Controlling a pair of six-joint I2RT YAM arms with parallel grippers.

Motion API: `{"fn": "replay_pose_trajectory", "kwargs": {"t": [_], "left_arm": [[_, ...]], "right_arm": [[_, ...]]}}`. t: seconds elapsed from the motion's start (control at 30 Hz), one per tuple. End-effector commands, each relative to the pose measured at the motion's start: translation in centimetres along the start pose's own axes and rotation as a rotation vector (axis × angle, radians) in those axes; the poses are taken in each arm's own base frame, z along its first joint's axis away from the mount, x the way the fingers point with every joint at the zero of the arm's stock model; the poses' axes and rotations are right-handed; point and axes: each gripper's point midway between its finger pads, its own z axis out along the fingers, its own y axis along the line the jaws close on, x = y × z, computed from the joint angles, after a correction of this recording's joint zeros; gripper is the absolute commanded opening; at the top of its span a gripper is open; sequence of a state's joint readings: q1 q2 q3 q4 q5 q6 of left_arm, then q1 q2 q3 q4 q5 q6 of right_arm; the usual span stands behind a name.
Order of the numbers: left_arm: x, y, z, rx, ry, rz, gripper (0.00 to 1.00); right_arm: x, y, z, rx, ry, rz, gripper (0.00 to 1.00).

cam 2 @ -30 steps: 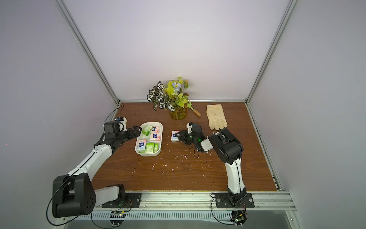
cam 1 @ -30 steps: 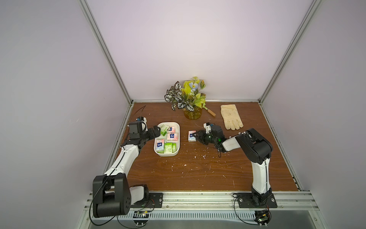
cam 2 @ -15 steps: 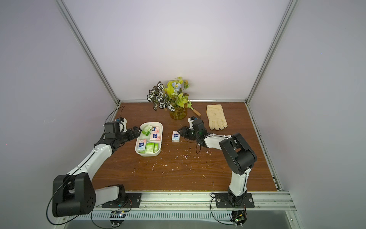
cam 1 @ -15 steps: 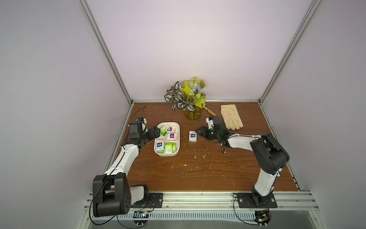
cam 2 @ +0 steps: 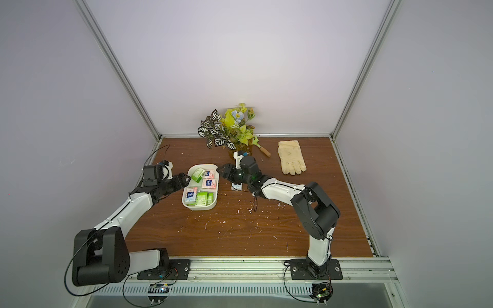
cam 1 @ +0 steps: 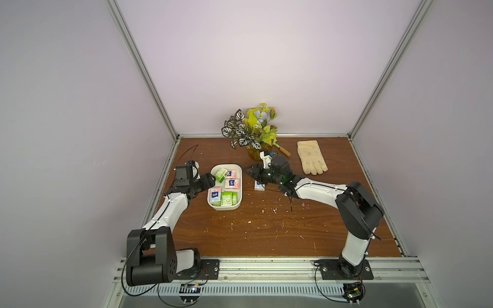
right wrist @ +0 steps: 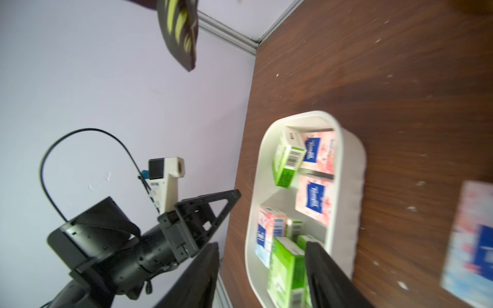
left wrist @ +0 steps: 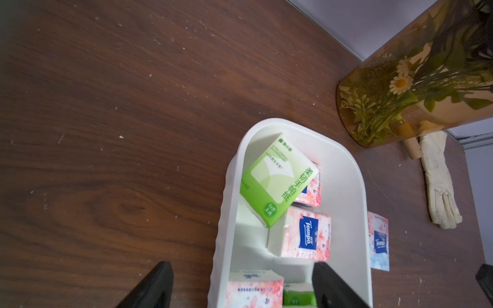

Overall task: Take the pocket tissues out of the storage box
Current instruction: Pick up the pocket tissues from the storage box.

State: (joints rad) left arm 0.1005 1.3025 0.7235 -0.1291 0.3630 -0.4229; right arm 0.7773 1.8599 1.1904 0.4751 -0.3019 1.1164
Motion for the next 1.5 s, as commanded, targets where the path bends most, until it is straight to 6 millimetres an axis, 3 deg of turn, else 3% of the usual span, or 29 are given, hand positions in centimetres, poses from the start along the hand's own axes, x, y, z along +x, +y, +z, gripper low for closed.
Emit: {"fn": "replay_pose_trajectory", "kwargs": {"t": [0.0, 0.27, 0.63, 1.0, 1.47], "left_arm": [[0.2, 0.3, 0.7, 0.017, 0.009, -0.025, 0.75], [0.5, 0.3, 2.4, 0.055, 0.029, -0.043, 0.69], [1.9, 0.7, 3.7, 0.069, 0.079, -0.054, 0.51], [1.9, 0.2, 4.0, 0.097, 0.096, -0.043, 0.34], [2.2, 0.2, 4.3, 0.110, 0.110, -0.046, 0.26]], "right_arm": [[-0.4, 2.6, 1.9, -0.026, -0.059, 0.094, 0.59], [0.7, 2.2, 6.0, 0.180, -0.073, 0.080, 0.62], [1.3, -0.3, 10.8, 0.328, -0.051, 0.089, 0.62], [0.6, -2.5, 13.2, 0.407, -0.064, 0.063, 0.62], [0.4, -4.2, 14.1, 0.446, -0.060, 0.061, 0.62]]}}
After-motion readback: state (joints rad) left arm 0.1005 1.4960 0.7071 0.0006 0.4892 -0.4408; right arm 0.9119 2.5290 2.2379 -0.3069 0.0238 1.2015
